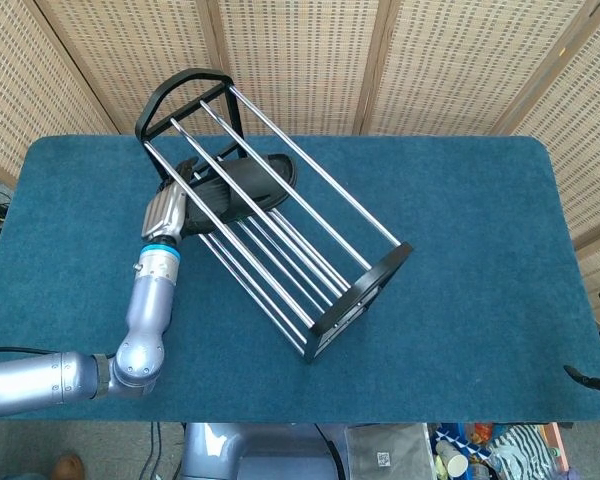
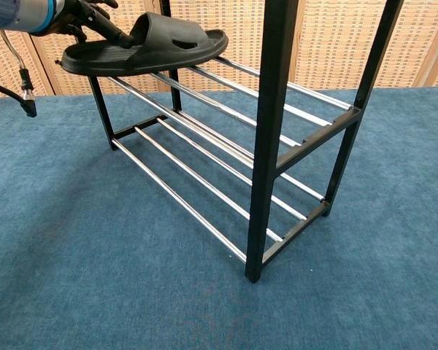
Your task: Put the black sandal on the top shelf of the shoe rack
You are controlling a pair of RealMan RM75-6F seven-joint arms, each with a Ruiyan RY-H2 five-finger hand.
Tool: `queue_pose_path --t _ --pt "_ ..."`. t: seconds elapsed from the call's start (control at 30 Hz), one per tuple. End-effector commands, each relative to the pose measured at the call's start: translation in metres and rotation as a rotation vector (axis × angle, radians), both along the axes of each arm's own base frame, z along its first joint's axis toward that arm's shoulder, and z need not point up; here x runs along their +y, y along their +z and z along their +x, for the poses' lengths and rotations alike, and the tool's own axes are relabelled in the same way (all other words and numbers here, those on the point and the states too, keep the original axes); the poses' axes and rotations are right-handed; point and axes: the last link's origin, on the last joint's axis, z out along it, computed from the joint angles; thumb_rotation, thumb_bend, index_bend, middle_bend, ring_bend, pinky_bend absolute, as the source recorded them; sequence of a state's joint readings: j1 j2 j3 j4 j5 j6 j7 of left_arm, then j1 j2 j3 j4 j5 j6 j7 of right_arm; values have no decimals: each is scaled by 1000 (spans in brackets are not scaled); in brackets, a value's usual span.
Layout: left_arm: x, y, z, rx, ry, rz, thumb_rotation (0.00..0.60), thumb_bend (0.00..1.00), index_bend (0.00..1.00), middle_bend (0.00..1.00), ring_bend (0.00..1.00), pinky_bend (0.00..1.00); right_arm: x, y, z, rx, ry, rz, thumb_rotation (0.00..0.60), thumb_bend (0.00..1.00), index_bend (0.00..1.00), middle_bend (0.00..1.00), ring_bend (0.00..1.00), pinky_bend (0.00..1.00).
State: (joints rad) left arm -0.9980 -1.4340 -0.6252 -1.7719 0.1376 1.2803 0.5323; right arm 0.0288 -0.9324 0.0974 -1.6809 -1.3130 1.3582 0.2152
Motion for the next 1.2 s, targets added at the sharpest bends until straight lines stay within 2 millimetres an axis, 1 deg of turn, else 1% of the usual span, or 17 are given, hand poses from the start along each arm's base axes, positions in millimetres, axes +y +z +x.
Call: queue_pose_path --t 0.03,0.2,0.4,0.63,0.8,0.9,1.0,1.07,1.1,1.2 --pt "-2 2 -2 -5 -1 0 600 384 0 0 0 0 0 0 0 0 0 1 600 0 0 0 0 0" --pt "-6 5 -5 -2 -5 -16 600 384 0 0 0 0 1 0 1 -2 4 1 600 0 0 0 0 0" --pt "-18 10 -12 -2 -38 -57 600 383 0 0 0 0 2 0 2 -4 8 5 600 0 0 0 0 0" --pt "-39 27 -26 -43 -115 -111 600 384 0 0 0 0 4 0 4 -4 17 7 600 0 0 0 0 0" --pt "-54 42 -47 -40 -185 -176 600 384 0 0 0 0 5 -2 6 -1 22 9 600 0 0 0 0 0" --pt "-62 52 -63 -16 -231 -207 600 384 0 0 0 0 6 -2 7 1 25 10 600 0 0 0 0 0" --pt "-73 68 -89 30 -242 -227 600 384 0 0 0 0 6 -3 8 2 30 9 600 0 0 0 0 0" --pt "-77 75 -101 59 -236 -238 600 384 0 0 0 0 6 -3 8 3 32 10 600 0 0 0 0 0" --pt "-80 81 -112 93 -226 -249 600 384 0 0 0 0 6 -3 9 3 33 10 600 0 0 0 0 0" --pt "-86 96 -134 158 -203 -252 600 384 0 0 0 0 6 -4 10 6 35 13 600 0 0 0 0 0"
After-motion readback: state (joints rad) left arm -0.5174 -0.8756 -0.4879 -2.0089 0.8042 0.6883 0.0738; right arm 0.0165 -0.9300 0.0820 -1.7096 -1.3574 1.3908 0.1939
